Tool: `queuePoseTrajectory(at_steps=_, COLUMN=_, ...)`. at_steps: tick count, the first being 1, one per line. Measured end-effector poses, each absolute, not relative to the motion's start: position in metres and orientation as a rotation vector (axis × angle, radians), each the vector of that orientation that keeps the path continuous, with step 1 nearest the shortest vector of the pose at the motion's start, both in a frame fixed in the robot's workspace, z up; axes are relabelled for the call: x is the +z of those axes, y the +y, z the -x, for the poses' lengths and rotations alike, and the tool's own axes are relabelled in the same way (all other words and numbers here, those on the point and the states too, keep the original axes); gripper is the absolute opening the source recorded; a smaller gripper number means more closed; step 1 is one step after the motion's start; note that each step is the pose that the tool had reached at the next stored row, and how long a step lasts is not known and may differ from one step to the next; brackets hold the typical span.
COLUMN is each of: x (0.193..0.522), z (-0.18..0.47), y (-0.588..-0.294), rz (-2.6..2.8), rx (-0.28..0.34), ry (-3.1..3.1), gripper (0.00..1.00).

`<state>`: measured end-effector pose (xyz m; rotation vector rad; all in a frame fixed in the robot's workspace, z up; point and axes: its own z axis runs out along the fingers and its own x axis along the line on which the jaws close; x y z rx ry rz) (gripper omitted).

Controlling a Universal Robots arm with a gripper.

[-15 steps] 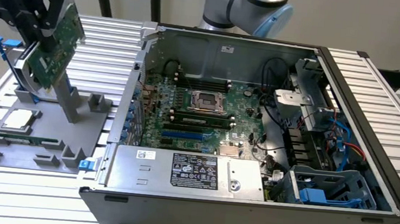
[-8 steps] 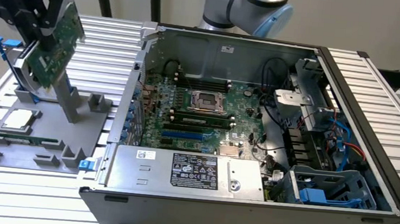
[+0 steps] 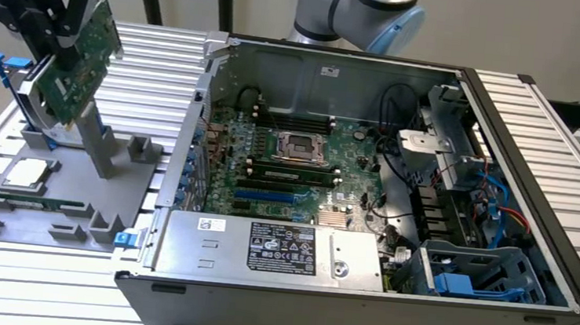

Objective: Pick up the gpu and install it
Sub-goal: 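Pick up the gpu and move the gpu toward the slot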

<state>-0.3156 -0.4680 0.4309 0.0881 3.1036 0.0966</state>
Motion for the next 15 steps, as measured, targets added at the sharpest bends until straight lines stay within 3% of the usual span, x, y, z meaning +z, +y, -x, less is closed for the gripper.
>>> queuePoseTrajectory(at_steps=15, x=0.431, z=0.3084, y=-0.468, rz=-0.088, rx=0.096, ry=3.104, gripper=0.0)
